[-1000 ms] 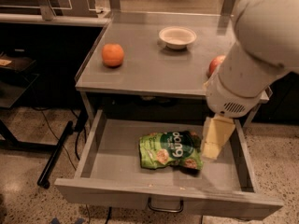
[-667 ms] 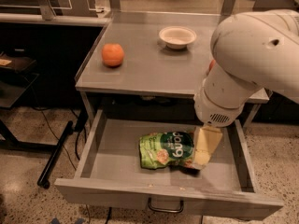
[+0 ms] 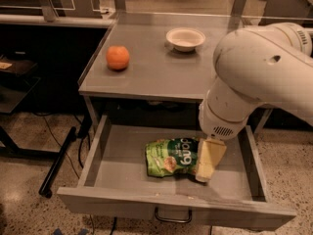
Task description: Pick green rice chip bag from top drawer and place on counter
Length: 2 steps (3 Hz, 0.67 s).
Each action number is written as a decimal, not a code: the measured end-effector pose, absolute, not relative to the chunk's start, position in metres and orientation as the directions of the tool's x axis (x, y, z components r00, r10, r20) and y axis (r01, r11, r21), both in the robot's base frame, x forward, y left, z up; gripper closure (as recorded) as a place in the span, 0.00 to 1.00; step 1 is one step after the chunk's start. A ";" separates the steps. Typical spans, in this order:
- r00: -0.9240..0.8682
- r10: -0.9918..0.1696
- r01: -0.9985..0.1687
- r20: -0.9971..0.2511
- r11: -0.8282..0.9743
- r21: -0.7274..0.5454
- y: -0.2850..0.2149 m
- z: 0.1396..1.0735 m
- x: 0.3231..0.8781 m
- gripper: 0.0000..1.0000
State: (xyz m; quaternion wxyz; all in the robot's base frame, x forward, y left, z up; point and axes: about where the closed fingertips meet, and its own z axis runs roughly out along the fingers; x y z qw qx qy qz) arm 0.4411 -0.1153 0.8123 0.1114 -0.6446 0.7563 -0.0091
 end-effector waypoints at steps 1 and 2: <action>-0.131 -0.978 -0.977 -0.163 0.155 -0.144 -0.083 0.760 0.480 0.00; -0.131 -0.978 -0.977 -0.163 0.155 -0.144 -0.083 0.760 0.480 0.00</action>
Offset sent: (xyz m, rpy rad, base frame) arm 0.0583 0.0437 -0.0726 0.0114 0.0244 0.0250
